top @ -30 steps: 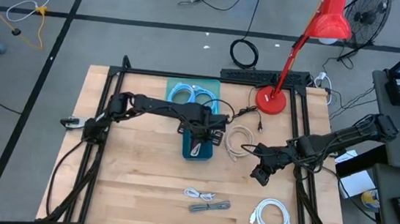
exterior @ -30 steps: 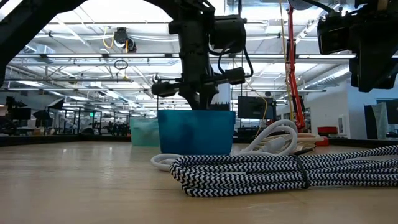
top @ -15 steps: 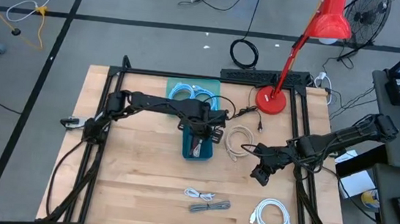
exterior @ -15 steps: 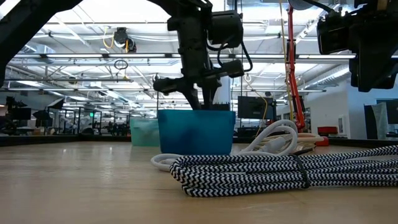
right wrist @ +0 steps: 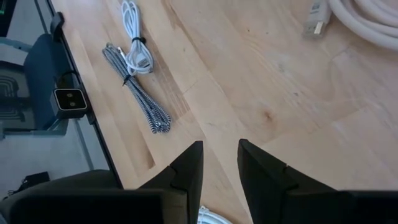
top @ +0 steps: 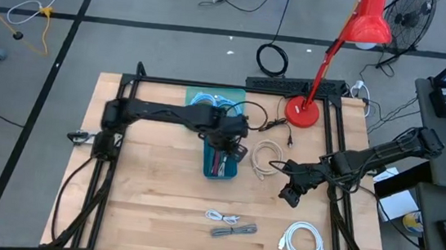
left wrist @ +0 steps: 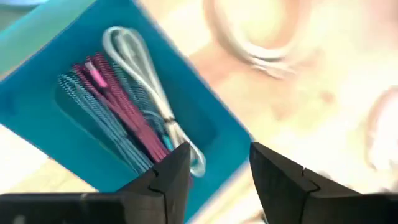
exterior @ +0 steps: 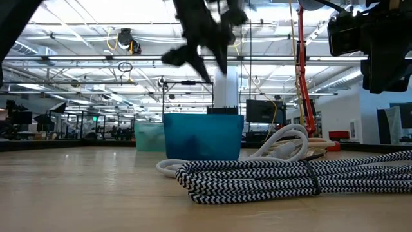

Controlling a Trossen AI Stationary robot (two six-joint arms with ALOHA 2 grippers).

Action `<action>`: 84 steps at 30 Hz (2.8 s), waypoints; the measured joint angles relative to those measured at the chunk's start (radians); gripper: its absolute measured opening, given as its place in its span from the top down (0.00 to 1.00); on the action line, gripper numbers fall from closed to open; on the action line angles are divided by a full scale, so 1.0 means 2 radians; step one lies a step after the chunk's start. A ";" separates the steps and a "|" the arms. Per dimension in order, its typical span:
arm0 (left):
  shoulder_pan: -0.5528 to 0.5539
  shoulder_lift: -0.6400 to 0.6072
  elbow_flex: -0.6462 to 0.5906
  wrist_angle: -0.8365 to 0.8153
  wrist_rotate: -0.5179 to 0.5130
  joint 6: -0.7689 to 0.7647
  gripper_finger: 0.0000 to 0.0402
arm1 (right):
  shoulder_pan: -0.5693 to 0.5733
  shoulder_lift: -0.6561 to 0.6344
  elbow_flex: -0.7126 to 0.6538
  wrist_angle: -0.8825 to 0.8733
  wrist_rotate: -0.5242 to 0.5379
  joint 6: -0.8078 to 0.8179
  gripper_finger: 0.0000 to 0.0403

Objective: Pick & Place USB Port
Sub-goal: Put the white usb cable into the blue bin

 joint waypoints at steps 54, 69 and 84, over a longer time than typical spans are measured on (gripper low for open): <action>-0.237 0.096 0.000 0.109 -0.084 0.217 0.58 | 0.000 -0.001 0.000 0.037 -0.025 -0.025 0.78; -0.234 0.118 0.000 0.099 -0.078 0.216 0.58 | 0.001 -0.001 0.000 0.055 -0.025 -0.018 0.78; -0.235 0.144 0.000 0.099 -0.053 0.177 0.58 | 0.017 -0.001 0.000 0.058 -0.006 -0.013 0.78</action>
